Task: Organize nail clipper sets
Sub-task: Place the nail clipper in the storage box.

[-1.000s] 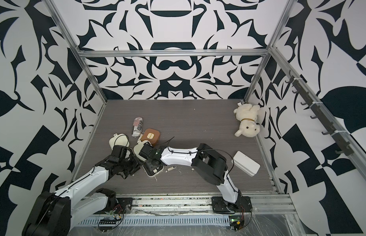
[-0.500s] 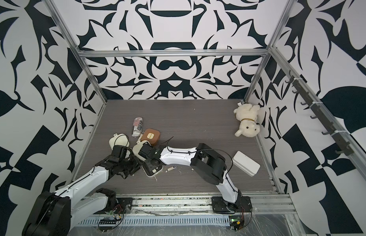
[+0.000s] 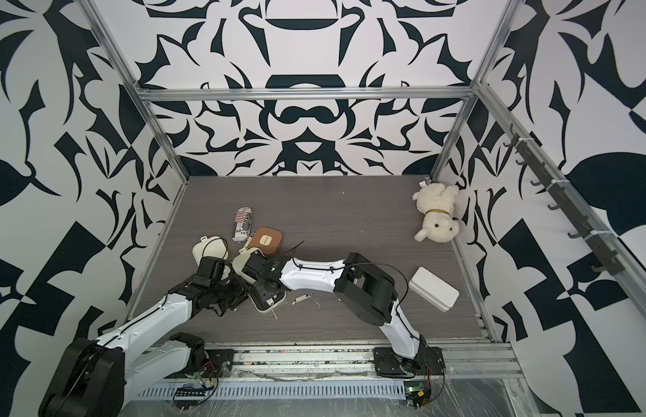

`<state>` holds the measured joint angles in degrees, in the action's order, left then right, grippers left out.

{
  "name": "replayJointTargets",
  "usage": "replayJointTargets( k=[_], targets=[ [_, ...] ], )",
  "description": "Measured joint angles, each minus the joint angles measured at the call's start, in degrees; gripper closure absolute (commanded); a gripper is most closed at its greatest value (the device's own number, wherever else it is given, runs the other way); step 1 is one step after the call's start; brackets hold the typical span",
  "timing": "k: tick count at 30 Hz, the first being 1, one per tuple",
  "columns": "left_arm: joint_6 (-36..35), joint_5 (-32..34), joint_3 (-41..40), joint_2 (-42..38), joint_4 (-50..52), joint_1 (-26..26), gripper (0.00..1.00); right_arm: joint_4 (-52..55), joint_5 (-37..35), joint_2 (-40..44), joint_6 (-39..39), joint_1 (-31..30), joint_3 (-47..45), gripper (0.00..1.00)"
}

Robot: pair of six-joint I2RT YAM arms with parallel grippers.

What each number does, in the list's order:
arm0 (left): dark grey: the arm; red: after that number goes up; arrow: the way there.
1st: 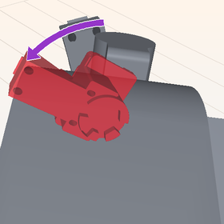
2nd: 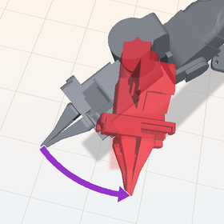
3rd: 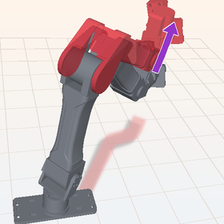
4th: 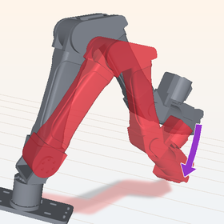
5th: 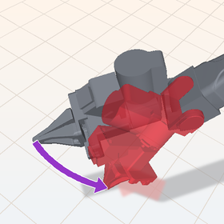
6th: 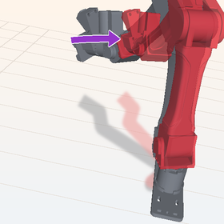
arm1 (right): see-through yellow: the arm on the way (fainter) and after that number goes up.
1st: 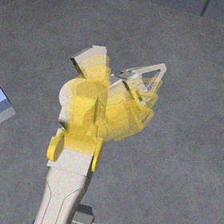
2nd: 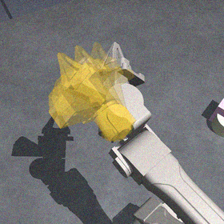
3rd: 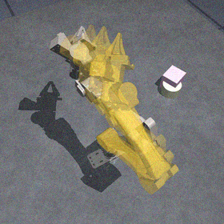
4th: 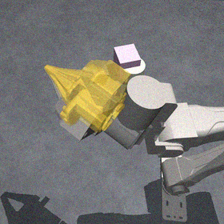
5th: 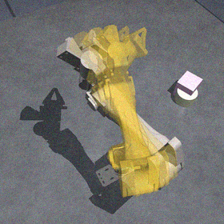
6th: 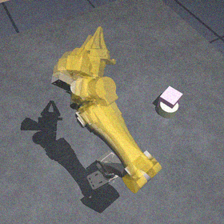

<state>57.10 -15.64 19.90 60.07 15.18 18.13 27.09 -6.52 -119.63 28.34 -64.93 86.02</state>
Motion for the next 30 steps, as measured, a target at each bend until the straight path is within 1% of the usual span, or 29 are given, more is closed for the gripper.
replayJointTargets(
  k=[12,23,25,27,29,30],
  targets=[
    [0.0,0.02,0.0,0.0,0.02,0.26,0.55,0.81,-0.13,-0.17,0.2,0.61,0.63,0.69],
    [0.0,0.04,0.0,0.0,0.02,0.28,0.55,1.95,-0.74,-0.17,0.2,1.38,2.56,0.67],
    [0.0,0.04,0.0,0.0,0.02,0.28,0.55,2.03,-0.81,-0.17,0.2,1.46,2.86,0.68],
    [0.02,0.04,0.0,0.0,0.02,0.33,0.55,1.99,-0.79,-0.17,0.22,1.46,3.02,0.72],
    [0.0,0.04,0.0,0.0,0.02,0.33,0.55,2.05,-0.74,-0.17,0.35,1.46,3.02,0.79],
    [0.0,0.07,0.02,0.0,0.02,0.33,0.55,2.05,-0.68,-0.17,0.31,1.46,3.02,0.8]
  ],
)
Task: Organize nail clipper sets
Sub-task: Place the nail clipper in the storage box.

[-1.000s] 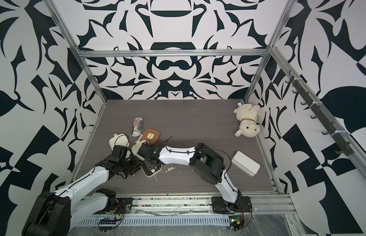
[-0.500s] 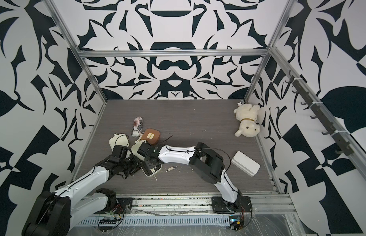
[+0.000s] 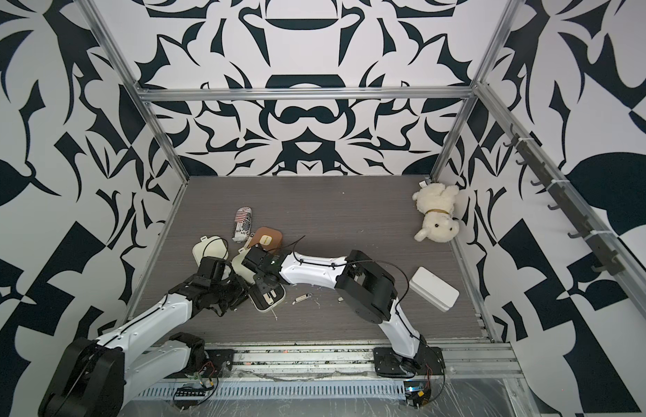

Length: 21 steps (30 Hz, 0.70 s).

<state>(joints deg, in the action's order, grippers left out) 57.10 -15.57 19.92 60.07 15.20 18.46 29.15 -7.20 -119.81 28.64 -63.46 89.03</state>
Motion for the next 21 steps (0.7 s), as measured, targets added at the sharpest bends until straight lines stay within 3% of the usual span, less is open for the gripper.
replayJointTargets(
  k=[7,21],
  targets=[
    [0.0,0.02,0.0,0.0,0.0,0.0,0.55,-0.22,0.81,0.0,0.76,0.0,-0.02,0.86],
    [0.0,0.15,0.04,0.0,0.02,0.07,0.55,-0.68,1.62,0.0,1.16,0.02,-0.7,0.88]
  ],
)
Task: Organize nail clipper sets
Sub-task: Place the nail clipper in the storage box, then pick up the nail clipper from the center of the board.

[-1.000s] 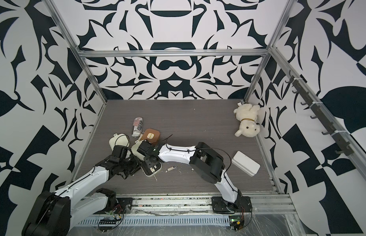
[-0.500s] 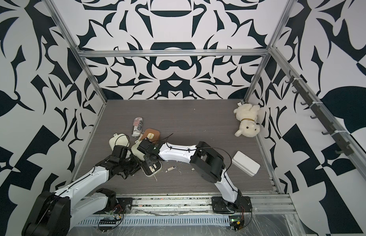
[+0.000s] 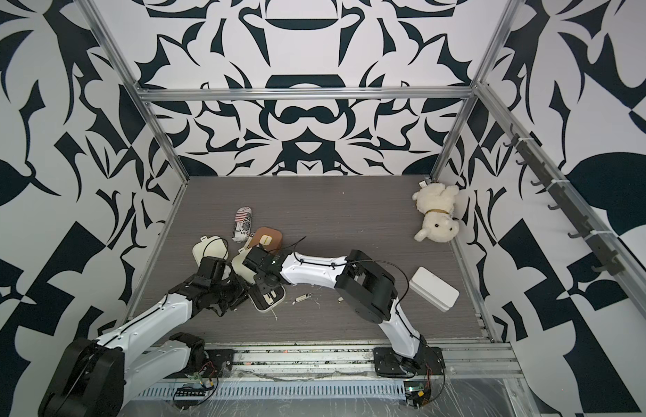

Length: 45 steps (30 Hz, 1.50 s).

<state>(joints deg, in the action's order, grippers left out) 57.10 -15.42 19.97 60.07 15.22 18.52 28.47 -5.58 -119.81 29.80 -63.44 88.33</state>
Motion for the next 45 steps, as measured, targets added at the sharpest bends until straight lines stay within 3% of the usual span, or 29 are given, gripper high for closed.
replayJointTargets(
  k=[13,22,28,33,38,45],
  targets=[
    [-0.02,0.04,0.07,0.04,0.04,0.04,0.55,-1.46,0.46,0.22,0.46,0.07,-1.75,0.88],
    [-1.31,1.31,4.02,-1.51,4.9,0.04,0.46,0.7,-1.73,4.94,0.66,0.07,-2.75,0.72],
    [-2.67,2.45,9.07,-4.81,8.96,0.04,0.38,1.05,-6.01,18.8,2.8,1.44,-12.0,0.62],
    [-3.13,2.62,9.9,-5.01,10.38,0.04,0.37,1.25,-6.6,27.39,6.34,8.48,-25.4,0.57],
    [-3.17,2.62,9.9,-3.52,10.45,0.04,0.37,1.57,-4.68,28.96,8.87,16.02,-34.32,0.56],
    [-3.15,2.6,9.73,-2.23,10.16,0.04,0.37,0.42,-1.95,27.5,9.16,15.63,-32.87,0.55]
  ],
)
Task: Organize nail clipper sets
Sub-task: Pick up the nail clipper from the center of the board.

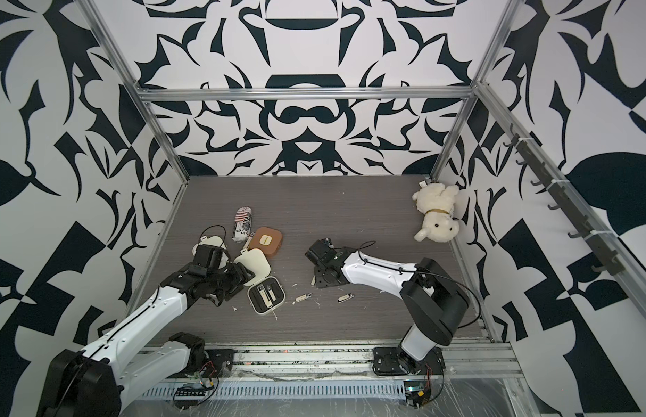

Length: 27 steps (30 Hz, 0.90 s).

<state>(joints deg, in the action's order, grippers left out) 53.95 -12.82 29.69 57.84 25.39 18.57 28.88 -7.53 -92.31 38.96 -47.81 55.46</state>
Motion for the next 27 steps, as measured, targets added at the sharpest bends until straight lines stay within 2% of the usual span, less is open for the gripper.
replayJointTargets(
  k=[7,15,27],
  targets=[
    [0.02,-0.02,-0.83,0.35,-1.07,0.0,0.37,-0.48,1.49,-5.05,-0.09,-0.04,5.22,0.55],
    [0.07,-0.04,-1.33,0.79,-2.16,0.0,0.37,-0.24,1.6,-11.54,0.42,-0.04,9.44,0.6],
    [0.2,-0.35,-3.06,0.96,-3.72,0.0,0.37,1.03,0.85,-14.64,1.53,-0.04,11.87,0.77]
  ],
)
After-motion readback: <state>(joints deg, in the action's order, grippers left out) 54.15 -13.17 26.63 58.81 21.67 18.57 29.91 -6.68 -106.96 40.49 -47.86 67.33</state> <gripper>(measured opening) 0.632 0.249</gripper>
